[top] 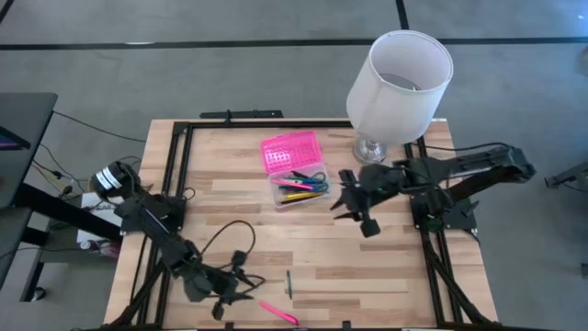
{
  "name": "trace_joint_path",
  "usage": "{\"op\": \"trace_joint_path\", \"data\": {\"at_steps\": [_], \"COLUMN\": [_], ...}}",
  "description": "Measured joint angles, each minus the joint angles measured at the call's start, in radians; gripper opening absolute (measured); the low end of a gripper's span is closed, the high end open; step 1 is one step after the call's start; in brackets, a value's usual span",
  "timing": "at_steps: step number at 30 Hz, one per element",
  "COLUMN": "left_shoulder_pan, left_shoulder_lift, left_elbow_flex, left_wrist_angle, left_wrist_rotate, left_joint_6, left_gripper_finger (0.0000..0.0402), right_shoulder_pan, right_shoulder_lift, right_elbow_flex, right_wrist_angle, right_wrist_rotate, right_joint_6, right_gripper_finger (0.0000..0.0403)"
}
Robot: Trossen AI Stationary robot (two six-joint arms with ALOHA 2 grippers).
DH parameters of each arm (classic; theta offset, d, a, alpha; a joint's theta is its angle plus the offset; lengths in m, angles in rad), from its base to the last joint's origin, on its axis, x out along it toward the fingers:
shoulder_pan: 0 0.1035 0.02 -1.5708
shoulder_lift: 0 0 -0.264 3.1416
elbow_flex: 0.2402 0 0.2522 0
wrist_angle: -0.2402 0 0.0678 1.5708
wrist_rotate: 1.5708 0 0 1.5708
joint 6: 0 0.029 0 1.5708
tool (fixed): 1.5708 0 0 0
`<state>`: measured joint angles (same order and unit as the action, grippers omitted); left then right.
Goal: Pick & place school supplies into a supply box
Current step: Put the pink pen into the pink supply box
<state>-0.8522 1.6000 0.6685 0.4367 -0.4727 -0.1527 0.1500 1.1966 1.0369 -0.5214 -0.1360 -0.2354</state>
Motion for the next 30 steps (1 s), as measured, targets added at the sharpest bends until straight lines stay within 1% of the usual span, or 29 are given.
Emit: {"op": "trace_joint_path", "data": {"at_steps": [2, 7, 10, 13, 17, 22, 27, 30], "left_shoulder_pan": [0.035, 0.102, 0.123, 0.135, 0.139, 0.139, 0.137, 0.138], "left_shoulder_lift": [0.041, 0.162, 0.234, 0.294, 0.346, 0.378, 0.379, 0.378], "left_elbow_flex": [0.000, 0.043, 0.084, 0.127, 0.162, 0.180, 0.205, 0.230], "left_wrist_angle": [0.050, 0.060, 0.091, 0.098, 0.098, 0.063, -0.037, -0.114], "left_wrist_rotate": [0.087, 0.246, 0.344, 0.414, 0.435, 0.415, 0.372, 0.365], "left_joint_6": [0.013, -0.014, -0.014, -0.013, -0.030, -0.090, -0.145, -0.147], "left_gripper_finger": [0.0127, 0.0127, 0.0126, 0.0122, 0.0118, 0.0112, 0.0099, 0.0077], "right_shoulder_pan": [0.020, 0.058, 0.071, 0.073, 0.072, 0.073, 0.073, 0.073], "right_shoulder_lift": [-0.046, -0.121, -0.138, -0.137, -0.137, -0.137, -0.137, -0.137], "right_elbow_flex": [-0.077, -0.228, -0.283, -0.306, -0.324, -0.330, -0.331, -0.331], "right_wrist_angle": [0.071, 0.212, 0.261, 0.276, 0.306, 0.328, 0.329, 0.329], "right_wrist_rotate": [0.000, 0.001, 0.003, 0.003, 0.003, 0.003, 0.003, 0.003], "right_joint_6": [0.011, 0.046, 0.060, 0.072, 0.078, 0.078, 0.079, 0.079], "right_gripper_finger": [0.0113, 0.0113, 0.0113, 0.0113, 0.0114, 0.0114, 0.0114, 0.0114]}}
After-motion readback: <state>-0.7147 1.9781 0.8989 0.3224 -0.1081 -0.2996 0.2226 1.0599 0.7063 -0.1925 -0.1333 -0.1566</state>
